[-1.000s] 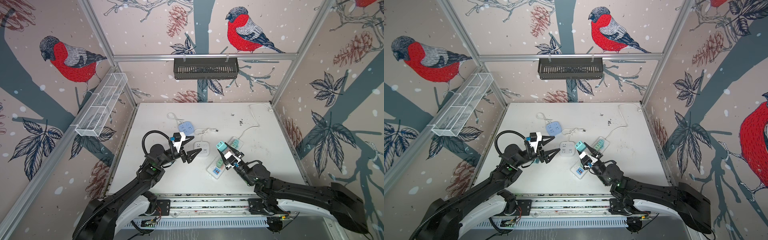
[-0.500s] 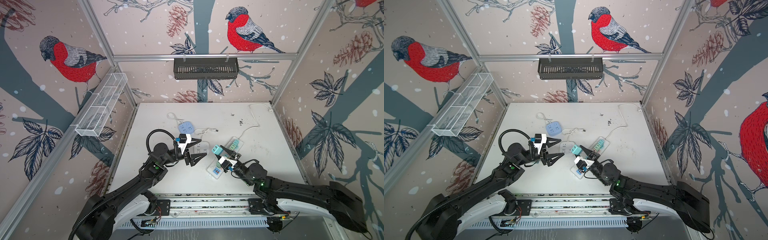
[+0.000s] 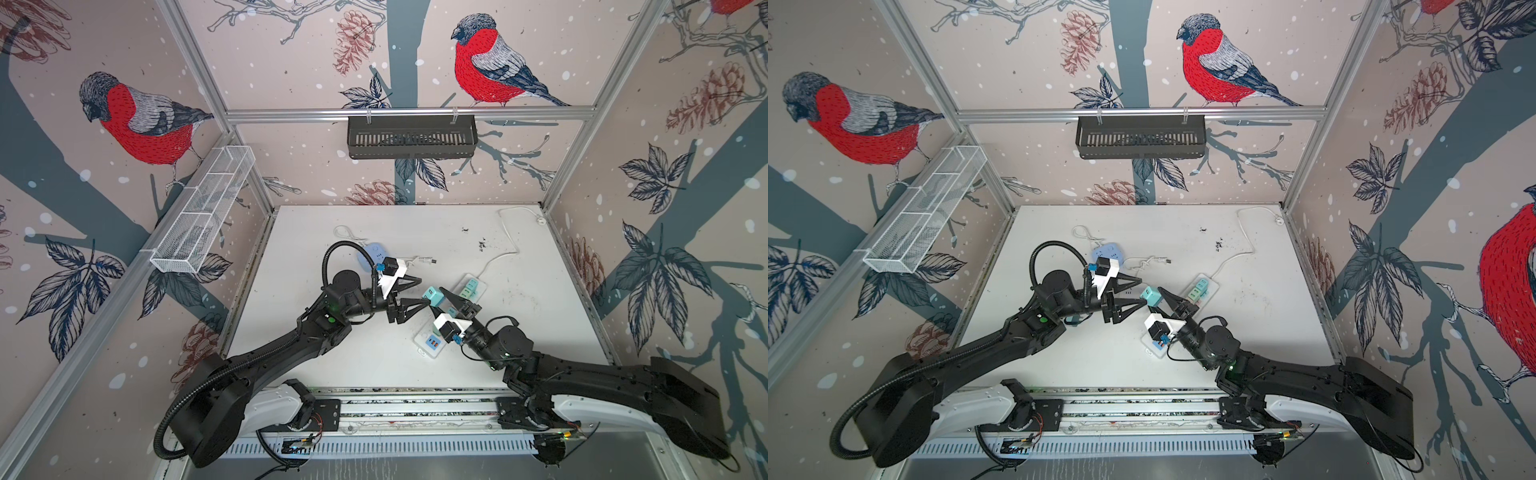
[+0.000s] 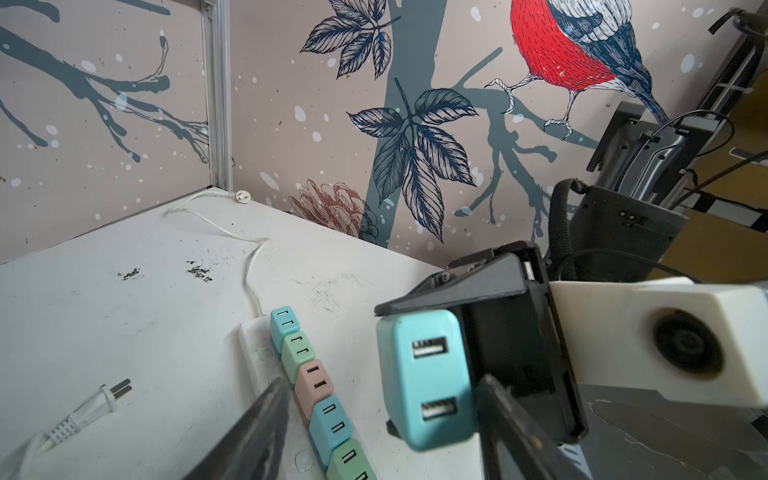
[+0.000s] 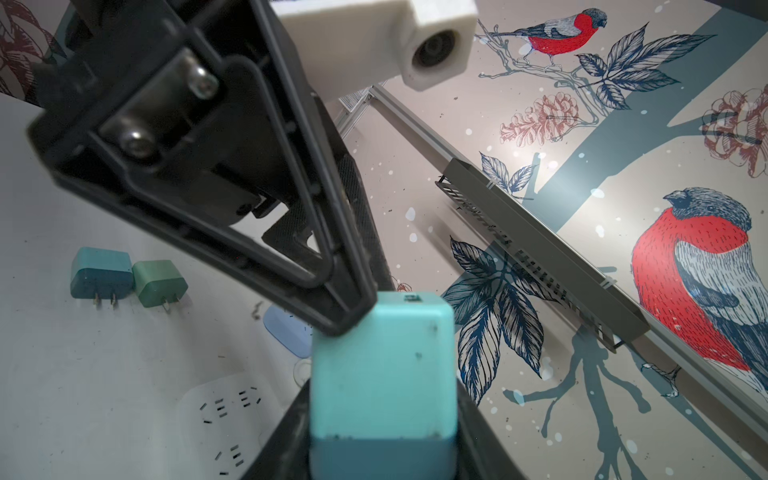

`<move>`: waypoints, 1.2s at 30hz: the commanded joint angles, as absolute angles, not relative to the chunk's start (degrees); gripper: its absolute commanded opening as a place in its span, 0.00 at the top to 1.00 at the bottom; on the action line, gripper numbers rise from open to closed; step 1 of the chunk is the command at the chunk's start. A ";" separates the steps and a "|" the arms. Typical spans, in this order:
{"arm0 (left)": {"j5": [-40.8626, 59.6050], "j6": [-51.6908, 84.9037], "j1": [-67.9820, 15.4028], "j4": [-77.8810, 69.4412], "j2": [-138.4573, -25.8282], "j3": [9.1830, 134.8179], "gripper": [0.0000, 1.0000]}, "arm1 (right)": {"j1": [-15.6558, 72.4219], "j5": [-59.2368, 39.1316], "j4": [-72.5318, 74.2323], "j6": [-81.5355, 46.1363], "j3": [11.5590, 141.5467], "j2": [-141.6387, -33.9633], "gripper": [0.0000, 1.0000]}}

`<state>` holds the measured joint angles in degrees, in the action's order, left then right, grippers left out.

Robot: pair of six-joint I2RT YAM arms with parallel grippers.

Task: Insert the plug
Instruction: 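Close the left gripper on the teal adapter held by the right gripper, then carry the teal adapter over the white hub with the left gripper while the right withdraws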

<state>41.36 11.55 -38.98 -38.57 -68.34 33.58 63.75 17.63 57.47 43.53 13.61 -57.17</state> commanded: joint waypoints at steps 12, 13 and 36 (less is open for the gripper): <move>36.65 4.91 -46.61 -32.76 -70.09 37.76 0.61 | 64.47 17.84 61.26 44.10 13.80 -57.52 1.00; 36.06 4.59 -46.70 -32.15 -70.20 38.03 0.63 | 64.48 17.99 61.19 44.20 13.80 -57.50 1.00; 13.67 0.02 -46.91 -32.82 -63.97 32.67 1.00 | 62.64 40.03 76.47 29.16 7.62 -53.84 0.00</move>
